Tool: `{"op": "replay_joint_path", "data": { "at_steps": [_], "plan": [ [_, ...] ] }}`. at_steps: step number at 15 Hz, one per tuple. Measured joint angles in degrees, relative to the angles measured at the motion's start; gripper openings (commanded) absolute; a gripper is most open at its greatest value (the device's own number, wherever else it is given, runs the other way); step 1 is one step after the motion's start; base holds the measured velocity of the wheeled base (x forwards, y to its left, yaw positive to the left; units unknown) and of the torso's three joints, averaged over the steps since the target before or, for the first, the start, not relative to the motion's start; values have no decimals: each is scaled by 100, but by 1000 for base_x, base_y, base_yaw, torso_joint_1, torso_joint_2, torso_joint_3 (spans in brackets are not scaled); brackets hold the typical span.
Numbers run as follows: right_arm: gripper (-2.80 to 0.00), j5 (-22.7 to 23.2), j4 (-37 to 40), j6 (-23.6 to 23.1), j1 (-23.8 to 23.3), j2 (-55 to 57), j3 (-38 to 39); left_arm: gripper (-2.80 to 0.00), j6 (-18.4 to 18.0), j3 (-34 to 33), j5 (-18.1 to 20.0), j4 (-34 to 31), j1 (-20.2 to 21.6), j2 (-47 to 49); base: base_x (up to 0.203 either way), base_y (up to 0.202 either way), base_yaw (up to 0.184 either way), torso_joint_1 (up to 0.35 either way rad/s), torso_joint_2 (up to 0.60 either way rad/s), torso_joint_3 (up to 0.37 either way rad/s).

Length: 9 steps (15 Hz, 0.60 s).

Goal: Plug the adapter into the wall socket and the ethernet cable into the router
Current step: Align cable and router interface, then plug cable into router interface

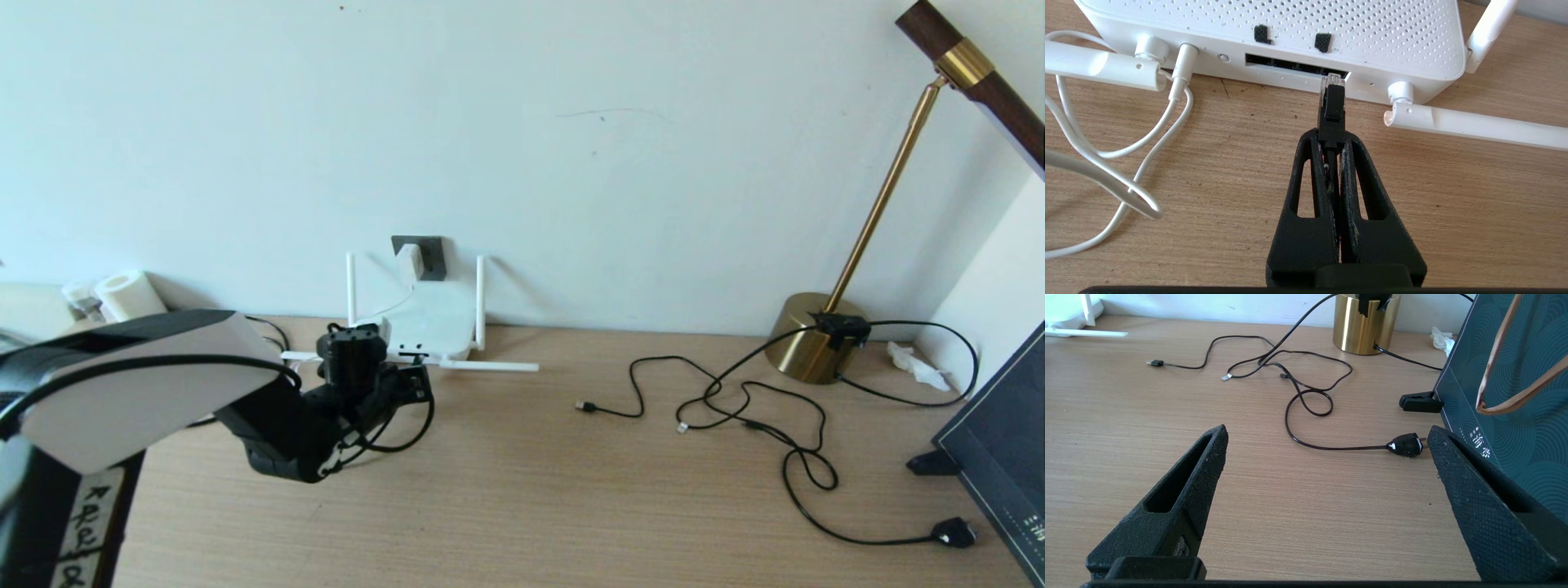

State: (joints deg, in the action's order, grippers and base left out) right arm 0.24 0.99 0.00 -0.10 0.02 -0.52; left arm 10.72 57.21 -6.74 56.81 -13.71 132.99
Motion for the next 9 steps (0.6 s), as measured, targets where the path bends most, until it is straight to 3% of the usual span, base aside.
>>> {"op": "replay_joint_path", "data": {
  "at_steps": [9],
  "plan": [
    [0, 0, -2, 0, 0, 0, 0, -280, -6, 157, 29, -33, 44, 95, 0, 0, 0, 0, 0, 0]
  ]
}}
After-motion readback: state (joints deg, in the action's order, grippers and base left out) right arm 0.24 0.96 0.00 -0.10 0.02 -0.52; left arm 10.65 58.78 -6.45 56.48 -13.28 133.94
